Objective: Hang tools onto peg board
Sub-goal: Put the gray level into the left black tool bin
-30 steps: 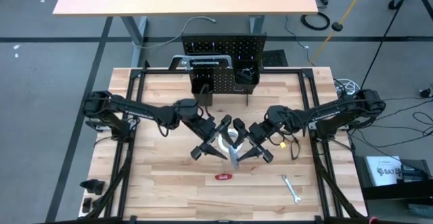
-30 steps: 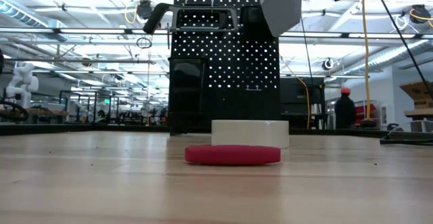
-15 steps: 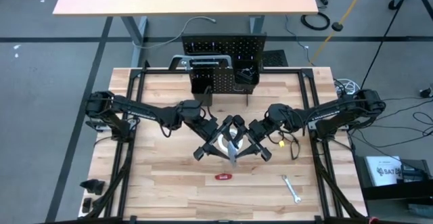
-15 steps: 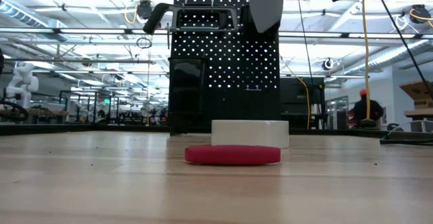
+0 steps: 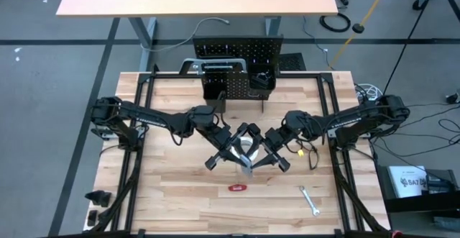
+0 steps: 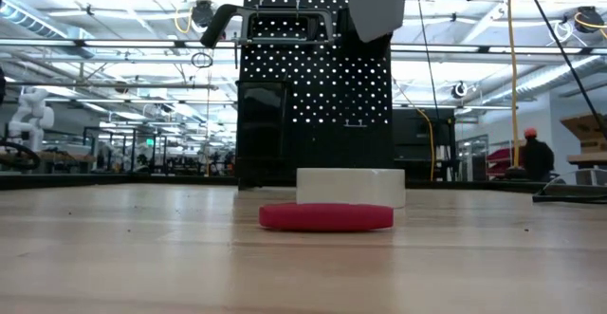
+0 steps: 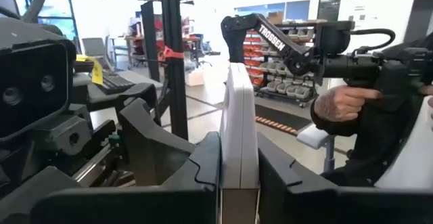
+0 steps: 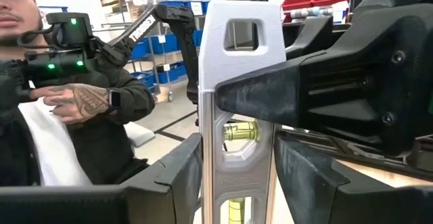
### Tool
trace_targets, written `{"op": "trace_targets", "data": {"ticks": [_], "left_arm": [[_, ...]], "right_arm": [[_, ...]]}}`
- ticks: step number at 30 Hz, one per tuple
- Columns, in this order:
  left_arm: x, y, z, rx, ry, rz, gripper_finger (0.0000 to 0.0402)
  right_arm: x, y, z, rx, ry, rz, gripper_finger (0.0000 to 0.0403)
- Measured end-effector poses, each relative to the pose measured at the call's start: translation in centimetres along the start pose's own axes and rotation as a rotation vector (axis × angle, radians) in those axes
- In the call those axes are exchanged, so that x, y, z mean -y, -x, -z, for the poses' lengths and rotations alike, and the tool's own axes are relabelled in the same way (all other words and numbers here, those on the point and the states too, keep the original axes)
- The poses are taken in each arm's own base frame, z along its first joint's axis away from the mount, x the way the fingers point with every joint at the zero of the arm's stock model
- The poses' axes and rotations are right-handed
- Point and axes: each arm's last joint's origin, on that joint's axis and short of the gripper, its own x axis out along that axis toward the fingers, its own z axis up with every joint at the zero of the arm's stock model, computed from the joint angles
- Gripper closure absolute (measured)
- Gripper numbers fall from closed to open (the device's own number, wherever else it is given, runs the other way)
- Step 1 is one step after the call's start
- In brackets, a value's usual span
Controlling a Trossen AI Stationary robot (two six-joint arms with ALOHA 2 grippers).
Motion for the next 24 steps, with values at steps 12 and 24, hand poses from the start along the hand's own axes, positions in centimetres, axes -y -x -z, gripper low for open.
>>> {"op": "trace_targets", "data": {"ticks": [12, 24], "left_arm": [[0.0, 0.0, 0.0, -0.002, 0.006, 0.0, 0.0355], [0.7, 0.6, -1.0, -0.032, 0.028, 0.007, 0.0355]], "right_arm": [[0.0, 0.0, 0.1, -0.012, -0.041, -0.004, 0.0233], [0.1, 1.2, -0.8, -0.027, -0.058, 0.067, 0.0232]]}}
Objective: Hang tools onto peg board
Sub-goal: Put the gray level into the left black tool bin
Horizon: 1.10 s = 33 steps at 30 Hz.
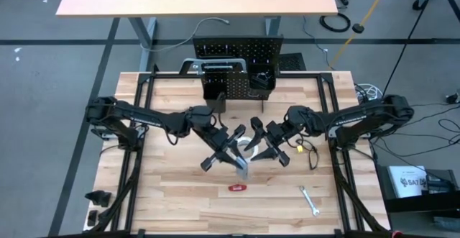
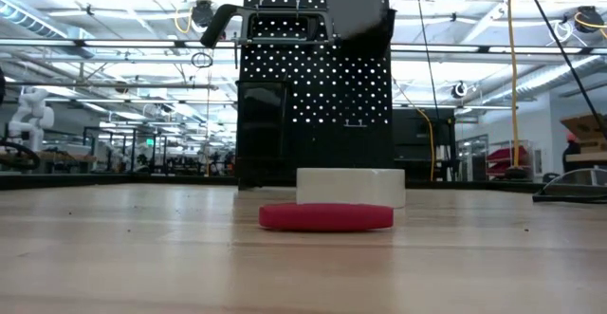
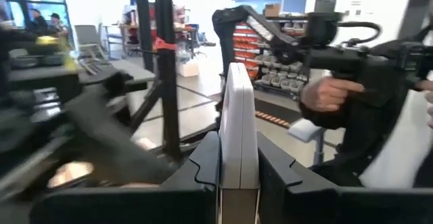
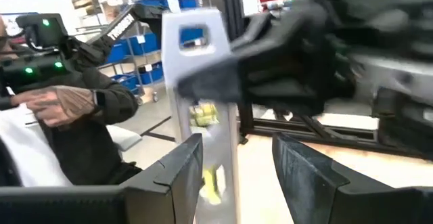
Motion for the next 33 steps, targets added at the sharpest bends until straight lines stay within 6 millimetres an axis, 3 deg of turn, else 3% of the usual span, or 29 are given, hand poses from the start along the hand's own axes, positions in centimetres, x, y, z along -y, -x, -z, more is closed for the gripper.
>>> {"op": "trace_targets", "data": {"ticks": [5, 17, 24, 33], "left_arm": [[0.8, 1.1, -1.9, 0.009, -0.015, -0.017, 0.0355], [3.2, 4.8, -5.2, -0.117, -0.099, -0.268, 0.0355], [3.8, 7.3, -6.9, -0.139, -0.13, -0.407, 0.0355], [3.1, 11.1, -8.4, -0.132, -0.143, -0.544, 0.0355]], "right_arm": [[0.0, 0.6, -0.3, -0.017, -0.008, 0.028, 0.0232], [1.2, 1.3, 1.4, -0.148, -0.159, 0.41, 0.0232], [1.1, 1.4, 2.1, -0.207, -0.194, 0.449, 0.0235], [0.3, 1.2, 3.0, -0.282, -0.198, 0.498, 0.0315]]}}
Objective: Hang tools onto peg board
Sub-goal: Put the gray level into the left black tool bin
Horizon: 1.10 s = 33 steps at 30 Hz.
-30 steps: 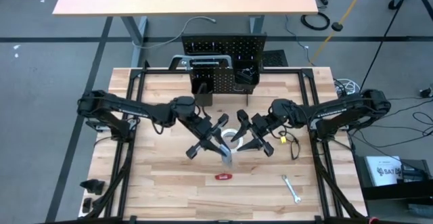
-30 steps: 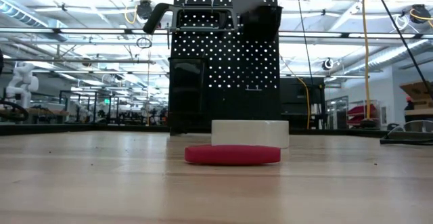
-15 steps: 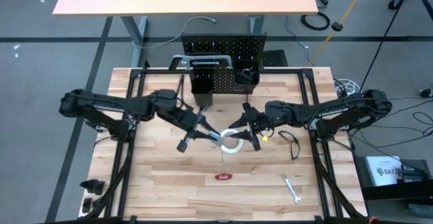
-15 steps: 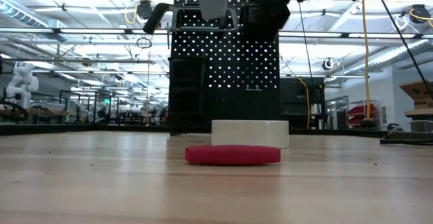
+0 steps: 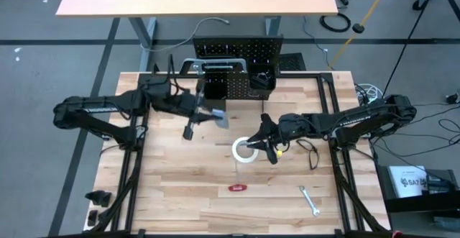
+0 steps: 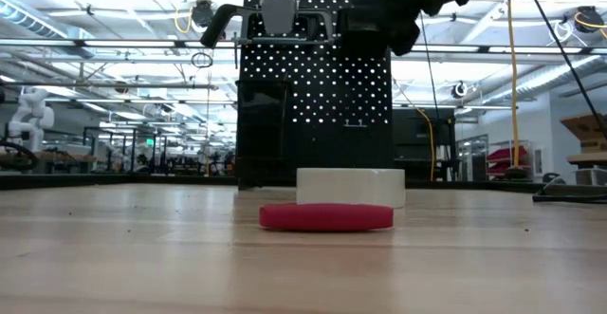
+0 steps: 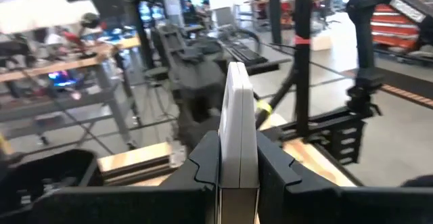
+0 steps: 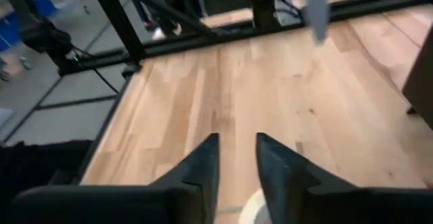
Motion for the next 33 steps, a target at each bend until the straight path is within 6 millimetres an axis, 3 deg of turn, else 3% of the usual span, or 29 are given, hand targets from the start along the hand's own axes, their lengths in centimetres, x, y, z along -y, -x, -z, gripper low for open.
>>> {"op": "trace_targets", "data": {"ticks": [6, 23, 33], "left_arm": [[-2.0, 1.5, 0.0, -0.006, -0.017, -0.095, 0.0355], [-7.2, 4.6, 1.1, -0.062, -0.001, -0.33, 0.0355], [-8.7, 5.6, 3.5, -0.09, 0.013, -0.395, 0.0355]], "right_arm": [[-0.4, 0.0, 0.7, -0.038, 0.012, 0.063, 0.0396], [-0.5, -1.3, 1.8, -0.091, 0.017, 0.069, 0.0402], [-0.4, -1.8, 2.3, -0.114, 0.017, 0.07, 0.0403]]}}
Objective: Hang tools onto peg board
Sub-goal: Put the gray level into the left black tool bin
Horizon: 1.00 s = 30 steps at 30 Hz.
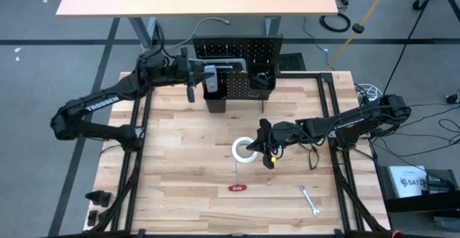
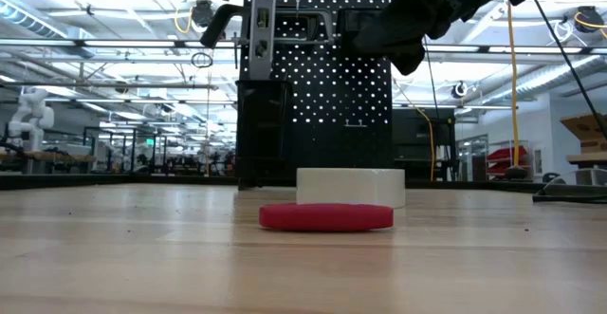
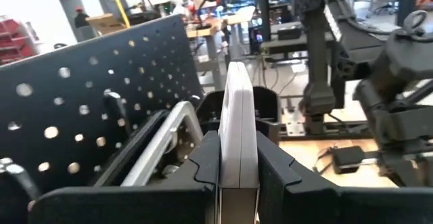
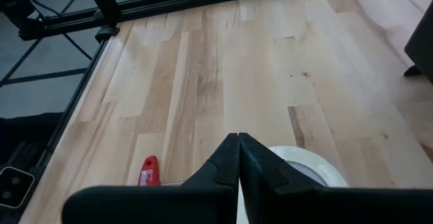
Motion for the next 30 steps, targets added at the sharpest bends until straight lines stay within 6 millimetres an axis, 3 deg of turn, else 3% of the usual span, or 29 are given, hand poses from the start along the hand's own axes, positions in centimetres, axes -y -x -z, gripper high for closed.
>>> {"op": "trace_targets", "data": {"ticks": [16, 30], "left_arm": [[-0.1, -0.3, 3.7, -0.013, 0.06, -0.004, 0.0355], [0.0, -0.3, 3.6, 0.006, 0.054, 0.018, 0.0355]], "right_arm": [[0.0, 0.0, 0.0, -0.002, 0.007, -0.002, 0.0403], [0.0, 0.0, 0.0, -0.003, 0.022, -0.002, 0.0403]]}}
